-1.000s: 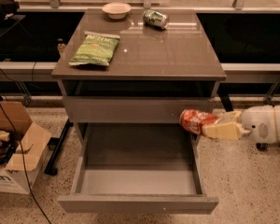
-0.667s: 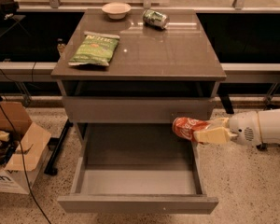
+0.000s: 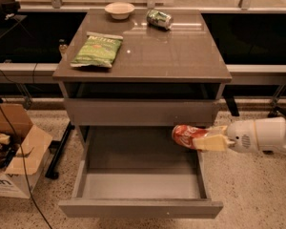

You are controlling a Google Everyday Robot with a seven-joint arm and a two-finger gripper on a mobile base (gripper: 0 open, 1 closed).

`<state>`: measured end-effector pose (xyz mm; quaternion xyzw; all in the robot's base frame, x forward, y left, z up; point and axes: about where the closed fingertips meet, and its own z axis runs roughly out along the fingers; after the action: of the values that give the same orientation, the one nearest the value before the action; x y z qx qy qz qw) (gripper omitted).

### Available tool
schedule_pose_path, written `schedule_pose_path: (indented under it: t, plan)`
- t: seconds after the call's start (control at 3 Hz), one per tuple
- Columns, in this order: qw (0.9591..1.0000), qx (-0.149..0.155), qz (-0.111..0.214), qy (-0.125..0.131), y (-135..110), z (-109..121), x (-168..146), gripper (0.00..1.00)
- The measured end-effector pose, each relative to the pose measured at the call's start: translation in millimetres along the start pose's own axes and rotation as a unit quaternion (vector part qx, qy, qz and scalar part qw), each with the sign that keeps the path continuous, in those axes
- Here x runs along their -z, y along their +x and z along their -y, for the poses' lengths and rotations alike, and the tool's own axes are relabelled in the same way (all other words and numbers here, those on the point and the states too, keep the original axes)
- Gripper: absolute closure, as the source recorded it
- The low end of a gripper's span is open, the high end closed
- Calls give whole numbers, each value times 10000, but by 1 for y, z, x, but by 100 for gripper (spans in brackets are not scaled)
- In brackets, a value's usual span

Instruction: Place coke can into middle drawer

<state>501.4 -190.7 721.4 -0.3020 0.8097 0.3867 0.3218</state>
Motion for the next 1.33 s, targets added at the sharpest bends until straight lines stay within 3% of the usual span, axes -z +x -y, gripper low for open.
schedule_pose_path:
  t: [0.33,0.67,1.0,1.33]
  plan:
    - [9990,-347,135,-263,20,14,-32,100]
    - [9950,-914,47,-395,62,41,-76,100]
    - [9908,-1311,-341,-74,106,64,-108,100]
    - [9857,-1403,-896,262,137,74,-134,100]
